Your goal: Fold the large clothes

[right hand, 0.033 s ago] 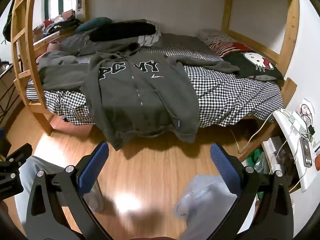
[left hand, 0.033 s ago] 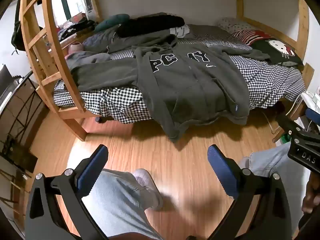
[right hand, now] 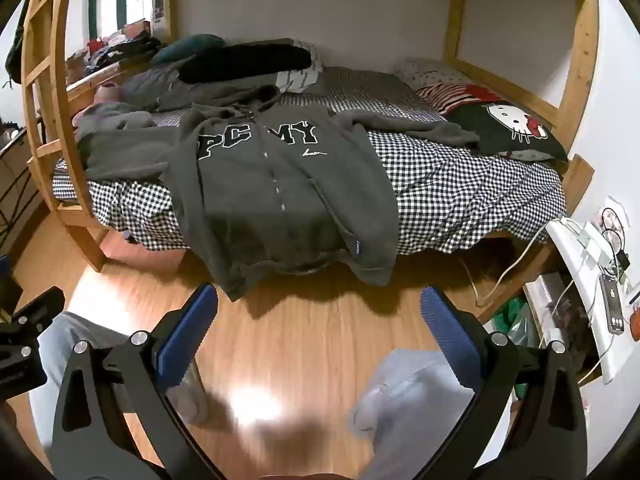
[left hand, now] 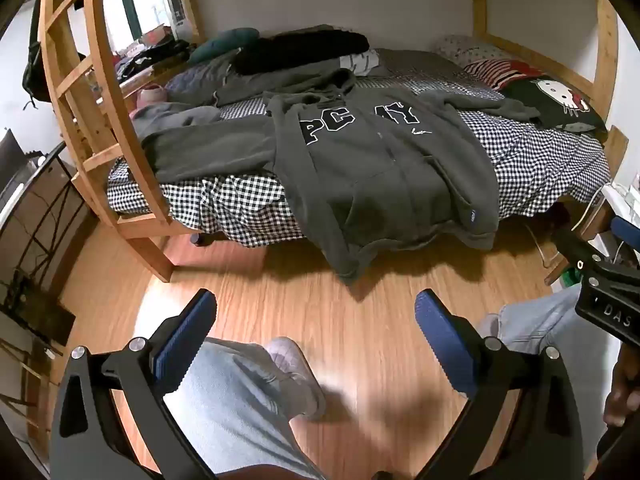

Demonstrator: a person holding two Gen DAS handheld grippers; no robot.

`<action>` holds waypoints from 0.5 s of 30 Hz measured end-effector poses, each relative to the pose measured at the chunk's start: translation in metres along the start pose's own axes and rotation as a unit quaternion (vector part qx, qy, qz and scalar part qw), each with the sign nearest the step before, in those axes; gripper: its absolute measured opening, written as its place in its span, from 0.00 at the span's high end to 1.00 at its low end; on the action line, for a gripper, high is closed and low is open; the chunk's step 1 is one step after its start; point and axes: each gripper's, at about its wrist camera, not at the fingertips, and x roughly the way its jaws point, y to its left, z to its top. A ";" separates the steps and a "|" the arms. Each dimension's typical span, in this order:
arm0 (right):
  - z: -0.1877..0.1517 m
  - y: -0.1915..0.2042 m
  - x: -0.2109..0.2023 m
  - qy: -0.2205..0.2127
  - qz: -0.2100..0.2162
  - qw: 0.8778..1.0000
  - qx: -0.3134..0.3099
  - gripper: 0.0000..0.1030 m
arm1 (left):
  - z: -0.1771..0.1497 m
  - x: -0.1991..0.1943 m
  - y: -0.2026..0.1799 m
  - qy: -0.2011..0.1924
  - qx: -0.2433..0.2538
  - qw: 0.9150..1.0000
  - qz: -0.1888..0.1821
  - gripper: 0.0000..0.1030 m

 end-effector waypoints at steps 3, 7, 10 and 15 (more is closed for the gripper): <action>0.000 0.000 0.000 -0.001 0.001 1.000 0.001 0.03 | 0.000 0.000 0.000 0.002 0.001 1.000 0.002 0.05; 0.000 0.000 0.000 -0.002 0.001 1.000 0.001 0.03 | 0.000 0.001 0.000 0.002 0.002 1.000 0.002 0.05; 0.000 0.000 0.000 -0.002 0.000 1.000 0.001 0.03 | 0.000 0.000 0.000 0.000 0.001 1.000 0.001 0.05; 0.000 -0.001 0.000 -0.002 0.000 1.000 0.001 0.03 | 0.000 0.000 0.000 0.001 0.000 1.000 0.001 0.05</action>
